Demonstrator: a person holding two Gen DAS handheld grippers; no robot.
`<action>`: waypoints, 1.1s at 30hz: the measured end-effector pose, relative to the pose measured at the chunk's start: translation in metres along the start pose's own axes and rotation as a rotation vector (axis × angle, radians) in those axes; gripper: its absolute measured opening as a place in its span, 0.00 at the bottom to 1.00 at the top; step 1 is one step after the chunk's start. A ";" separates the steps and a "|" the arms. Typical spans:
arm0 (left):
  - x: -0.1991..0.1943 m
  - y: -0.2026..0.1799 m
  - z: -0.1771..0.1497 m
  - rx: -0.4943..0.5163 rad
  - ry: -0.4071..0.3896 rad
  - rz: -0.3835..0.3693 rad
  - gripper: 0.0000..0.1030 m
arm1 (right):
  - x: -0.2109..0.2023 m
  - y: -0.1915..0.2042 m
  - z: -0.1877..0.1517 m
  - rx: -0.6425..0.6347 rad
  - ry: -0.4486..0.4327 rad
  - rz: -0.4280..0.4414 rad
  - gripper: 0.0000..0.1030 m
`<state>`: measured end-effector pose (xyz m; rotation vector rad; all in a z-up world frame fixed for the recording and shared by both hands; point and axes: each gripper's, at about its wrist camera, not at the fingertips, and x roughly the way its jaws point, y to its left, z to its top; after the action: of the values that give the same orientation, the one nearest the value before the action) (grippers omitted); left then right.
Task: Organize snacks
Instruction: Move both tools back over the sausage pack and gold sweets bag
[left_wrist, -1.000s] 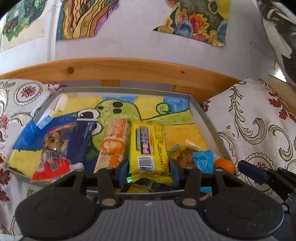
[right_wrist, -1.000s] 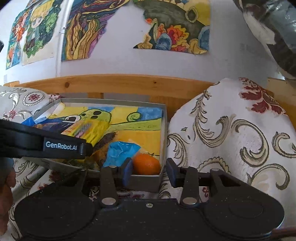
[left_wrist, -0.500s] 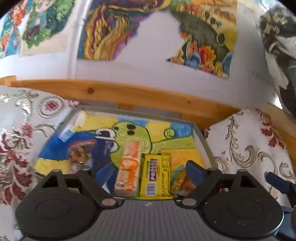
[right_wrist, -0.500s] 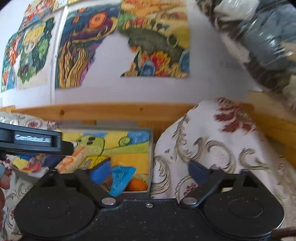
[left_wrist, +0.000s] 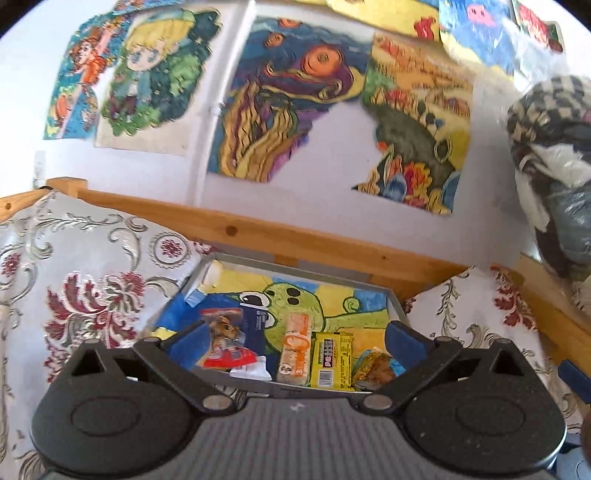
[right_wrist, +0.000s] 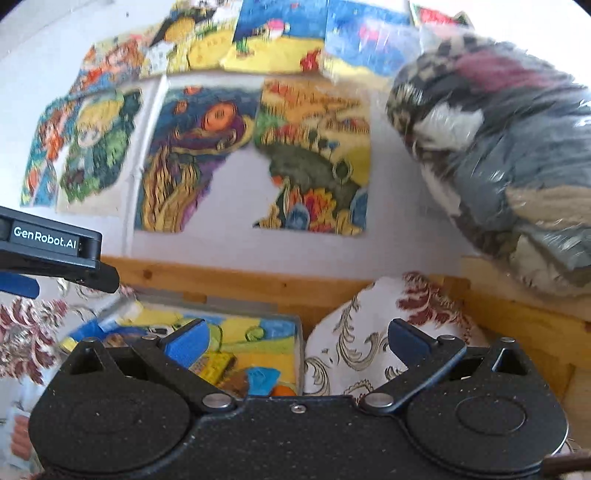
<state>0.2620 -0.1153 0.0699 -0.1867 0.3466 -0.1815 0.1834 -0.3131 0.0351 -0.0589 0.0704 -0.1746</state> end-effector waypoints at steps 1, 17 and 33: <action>-0.007 0.002 0.000 -0.007 -0.007 -0.001 0.99 | -0.008 0.001 0.001 0.002 -0.011 -0.003 0.99; -0.088 0.044 -0.047 0.022 -0.068 0.075 0.99 | -0.092 0.032 -0.018 0.009 0.040 0.064 0.99; -0.119 0.107 -0.109 0.055 0.060 0.251 0.99 | -0.096 0.062 -0.051 0.083 0.328 0.172 0.99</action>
<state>0.1292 -0.0038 -0.0155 -0.0820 0.4206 0.0513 0.0957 -0.2381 -0.0130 0.0591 0.3939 -0.0136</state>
